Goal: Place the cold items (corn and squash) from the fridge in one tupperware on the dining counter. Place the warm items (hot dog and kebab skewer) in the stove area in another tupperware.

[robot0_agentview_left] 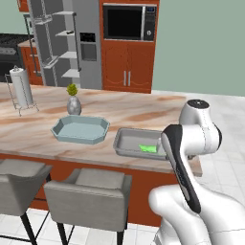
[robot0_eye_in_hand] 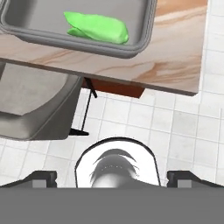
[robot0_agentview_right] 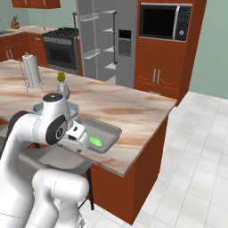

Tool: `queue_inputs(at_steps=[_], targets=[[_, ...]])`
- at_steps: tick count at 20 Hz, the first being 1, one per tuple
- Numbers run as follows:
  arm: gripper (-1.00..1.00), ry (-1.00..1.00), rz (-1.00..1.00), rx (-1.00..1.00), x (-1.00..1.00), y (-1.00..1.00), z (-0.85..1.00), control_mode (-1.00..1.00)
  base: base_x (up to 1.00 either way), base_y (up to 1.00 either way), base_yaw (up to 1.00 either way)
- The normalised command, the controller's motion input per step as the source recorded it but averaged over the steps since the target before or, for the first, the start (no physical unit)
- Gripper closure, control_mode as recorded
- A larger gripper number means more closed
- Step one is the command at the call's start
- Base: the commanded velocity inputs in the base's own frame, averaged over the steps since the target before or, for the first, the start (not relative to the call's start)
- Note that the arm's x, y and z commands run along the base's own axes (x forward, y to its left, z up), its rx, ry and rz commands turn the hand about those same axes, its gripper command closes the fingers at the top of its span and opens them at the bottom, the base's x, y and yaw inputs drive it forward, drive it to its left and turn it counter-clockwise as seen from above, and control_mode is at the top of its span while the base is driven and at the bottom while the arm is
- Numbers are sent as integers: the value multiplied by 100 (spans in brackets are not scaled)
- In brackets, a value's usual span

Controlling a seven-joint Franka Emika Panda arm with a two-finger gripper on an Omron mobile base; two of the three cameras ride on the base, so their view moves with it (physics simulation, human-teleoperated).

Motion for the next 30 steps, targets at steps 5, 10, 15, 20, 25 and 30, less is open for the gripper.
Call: queue_inputs(at_steps=[5,10,15,20,25,30], targets=[[-100,0,-2,0,-14,-9,0,100,-30,-22,-6],[-100,0,0,0,0,0,0,100,-92,-86,-27],[-100,0,0,0,0,0,0,100,-13,-100,-25],[-100,0,0,0,0,0,0,100,25,-100,-15],[-100,0,0,0,0,0,0,100,71,-83,-9],[-100,0,0,0,0,0,0,100,100,-73,1]])
